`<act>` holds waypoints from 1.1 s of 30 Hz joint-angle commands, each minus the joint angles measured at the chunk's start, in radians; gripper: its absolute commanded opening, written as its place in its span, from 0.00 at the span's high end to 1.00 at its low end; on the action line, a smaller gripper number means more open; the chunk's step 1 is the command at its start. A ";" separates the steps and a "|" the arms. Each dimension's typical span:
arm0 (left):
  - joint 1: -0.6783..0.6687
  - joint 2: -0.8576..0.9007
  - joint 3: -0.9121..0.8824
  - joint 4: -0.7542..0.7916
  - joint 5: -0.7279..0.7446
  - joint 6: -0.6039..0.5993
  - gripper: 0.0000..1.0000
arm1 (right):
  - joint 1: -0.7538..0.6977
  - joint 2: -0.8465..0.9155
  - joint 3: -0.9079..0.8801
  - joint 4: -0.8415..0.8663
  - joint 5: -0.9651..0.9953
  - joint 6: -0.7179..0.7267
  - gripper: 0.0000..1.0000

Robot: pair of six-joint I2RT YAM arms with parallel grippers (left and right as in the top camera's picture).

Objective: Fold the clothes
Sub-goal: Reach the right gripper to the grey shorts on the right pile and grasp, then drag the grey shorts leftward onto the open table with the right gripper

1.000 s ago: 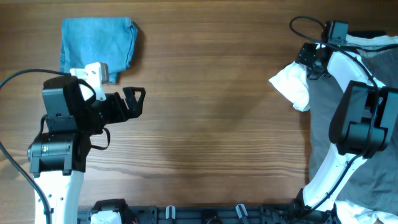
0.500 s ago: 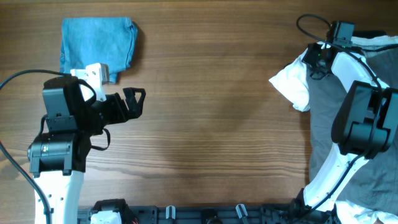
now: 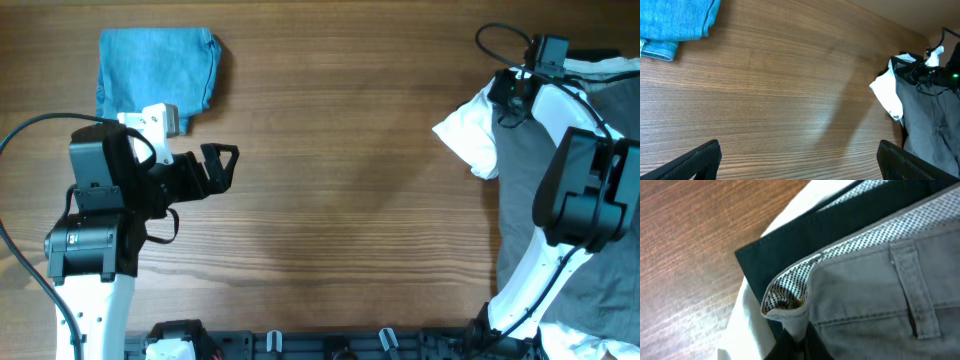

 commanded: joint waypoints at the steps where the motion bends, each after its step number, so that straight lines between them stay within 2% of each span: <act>1: -0.004 -0.004 0.022 0.007 0.017 -0.006 0.00 | -0.025 -0.117 0.007 -0.042 -0.014 -0.002 0.96; 2: -0.004 -0.009 0.027 0.016 0.017 -0.006 0.00 | -0.042 -0.193 0.007 -0.060 -0.021 0.031 0.96; 6: -0.003 -0.047 0.063 0.101 0.008 -0.006 0.00 | -0.040 -0.437 0.007 -0.076 -0.196 -0.064 0.95; 9: -0.003 -0.083 0.065 0.216 0.005 -0.006 0.00 | 0.017 -0.596 0.008 -0.117 -0.344 -0.087 0.95; 12: -0.003 -0.132 0.066 0.263 -0.028 -0.006 0.00 | 0.201 -0.706 0.008 -0.174 -0.423 -0.085 0.95; 15: -0.003 -0.172 0.067 0.237 -0.164 -0.005 0.00 | 0.520 -0.702 0.004 -0.270 -0.441 -0.084 0.94; 16: -0.003 -0.190 0.067 0.225 -0.208 -0.002 0.00 | 0.639 -0.680 0.004 -0.312 -0.439 -0.086 0.84; 18: -0.003 -0.219 0.067 0.222 -0.252 -0.002 0.00 | 0.888 -0.613 0.004 -0.375 -0.357 -0.132 0.29; 20: -0.003 -0.233 0.067 0.221 -0.254 -0.002 0.00 | 0.984 -0.603 0.007 -0.393 -0.135 -0.134 0.20; 23: -0.003 -0.218 0.066 0.186 -0.250 -0.002 0.00 | 0.930 -0.663 0.055 -0.401 0.021 -0.070 0.12; 27: -0.019 -0.082 0.066 0.165 -0.119 -0.002 0.00 | 0.680 -0.761 0.123 -0.441 0.019 0.117 0.12; 31: -0.146 0.238 0.066 0.229 -0.102 0.021 0.00 | 0.403 -0.782 0.126 -0.550 -0.135 0.210 0.12; 33: -0.212 0.396 0.066 0.310 -0.012 0.020 0.00 | 0.325 -0.772 0.126 -0.602 -0.171 0.209 0.12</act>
